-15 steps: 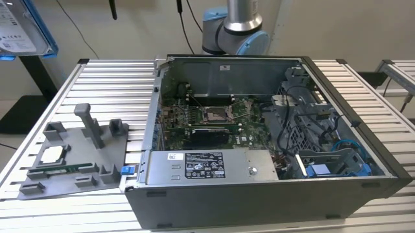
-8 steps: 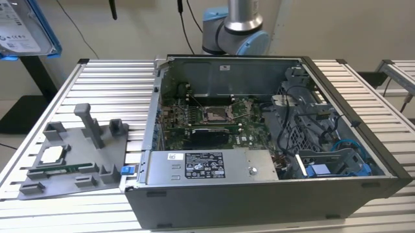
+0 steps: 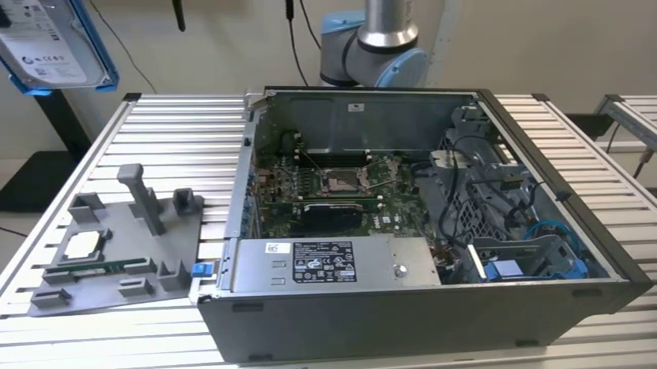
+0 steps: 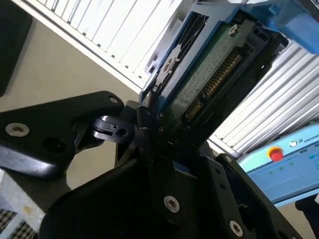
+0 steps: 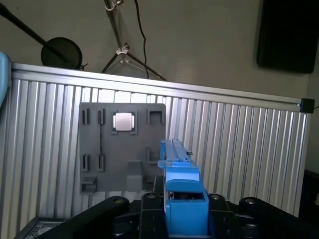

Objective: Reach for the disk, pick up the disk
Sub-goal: 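Pick up the disk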

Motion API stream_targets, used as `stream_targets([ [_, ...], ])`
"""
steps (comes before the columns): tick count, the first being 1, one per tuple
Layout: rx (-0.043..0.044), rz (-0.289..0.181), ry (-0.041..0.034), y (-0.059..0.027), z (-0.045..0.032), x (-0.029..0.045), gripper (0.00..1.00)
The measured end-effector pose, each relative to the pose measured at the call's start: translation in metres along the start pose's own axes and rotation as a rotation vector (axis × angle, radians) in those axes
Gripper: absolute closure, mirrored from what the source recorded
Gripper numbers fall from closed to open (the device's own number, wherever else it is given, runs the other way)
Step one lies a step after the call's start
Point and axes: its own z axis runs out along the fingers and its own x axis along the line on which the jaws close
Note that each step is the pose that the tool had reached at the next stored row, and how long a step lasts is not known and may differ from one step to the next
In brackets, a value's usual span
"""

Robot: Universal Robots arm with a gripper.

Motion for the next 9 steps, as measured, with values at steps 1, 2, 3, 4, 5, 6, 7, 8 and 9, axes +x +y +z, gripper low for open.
stream_targets([
  [1,0.0000,0.000,-0.0001,-0.0035,-0.0001,0.0003,1.00],
  [2,0.0001,0.000,-0.0001,-0.0066,-0.0002,0.0006,1.00],
  [3,0.0001,0.000,-0.0002,-0.0093,-0.0003,0.0008,1.00],
  [4,0.0000,0.000,-0.0001,-0.0119,-0.0004,0.0010,1.00],
  [5,0.0000,0.000,-0.0001,-0.0142,-0.0005,0.0012,1.00],
  [6,0.0000,0.000,-0.0001,-0.0159,-0.0005,0.0014,1.00],
  [7,0.0000,0.000,-0.0001,-0.0172,-0.0006,0.0015,1.00],
  [8,0.0001,0.000,-0.0001,-0.0187,-0.0006,0.0016,1.00],
  [9,0.0001,0.000,-0.0001,-0.0203,-0.0006,0.0018,1.00],
])
